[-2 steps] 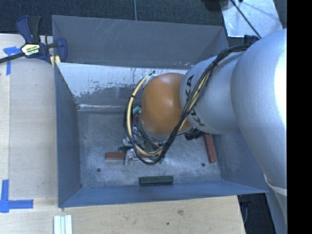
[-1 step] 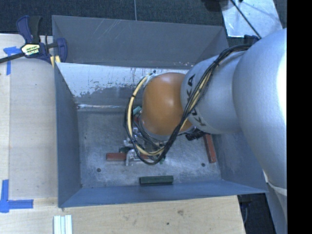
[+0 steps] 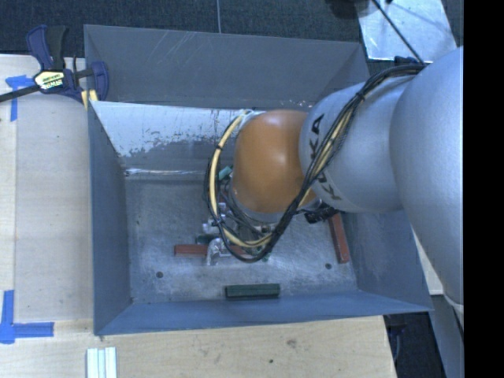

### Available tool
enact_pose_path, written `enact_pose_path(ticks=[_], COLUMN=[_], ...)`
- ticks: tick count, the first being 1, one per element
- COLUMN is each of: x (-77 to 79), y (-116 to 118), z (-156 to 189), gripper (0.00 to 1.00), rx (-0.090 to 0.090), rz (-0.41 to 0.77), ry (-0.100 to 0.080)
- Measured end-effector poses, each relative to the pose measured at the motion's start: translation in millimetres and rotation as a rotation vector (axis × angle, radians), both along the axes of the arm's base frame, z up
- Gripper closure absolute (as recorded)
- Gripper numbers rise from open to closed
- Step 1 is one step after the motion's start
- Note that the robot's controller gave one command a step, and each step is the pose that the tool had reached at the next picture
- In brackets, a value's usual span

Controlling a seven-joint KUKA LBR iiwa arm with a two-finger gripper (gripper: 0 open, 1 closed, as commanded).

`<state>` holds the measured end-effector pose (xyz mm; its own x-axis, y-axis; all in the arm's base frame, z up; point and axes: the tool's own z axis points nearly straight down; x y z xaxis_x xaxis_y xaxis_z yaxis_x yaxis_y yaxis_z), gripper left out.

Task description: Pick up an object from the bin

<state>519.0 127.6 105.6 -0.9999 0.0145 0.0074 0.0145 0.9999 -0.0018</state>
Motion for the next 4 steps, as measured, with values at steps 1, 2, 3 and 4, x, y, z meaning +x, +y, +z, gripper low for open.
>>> enact_pose_path(ticks=[1, 2, 3, 4], x=[2.3, 1.6, 1.0, 1.4], y=[0, 0, 0, 0], z=[18, 34, 51, 68], gripper=[1.0, 1.0, 1.0, 1.0], rx=[0.002, 0.001, 0.002, 0.002], rz=[0.0, -0.001, -0.001, -0.001], ry=[-0.008, -0.007, -0.006, -0.008])
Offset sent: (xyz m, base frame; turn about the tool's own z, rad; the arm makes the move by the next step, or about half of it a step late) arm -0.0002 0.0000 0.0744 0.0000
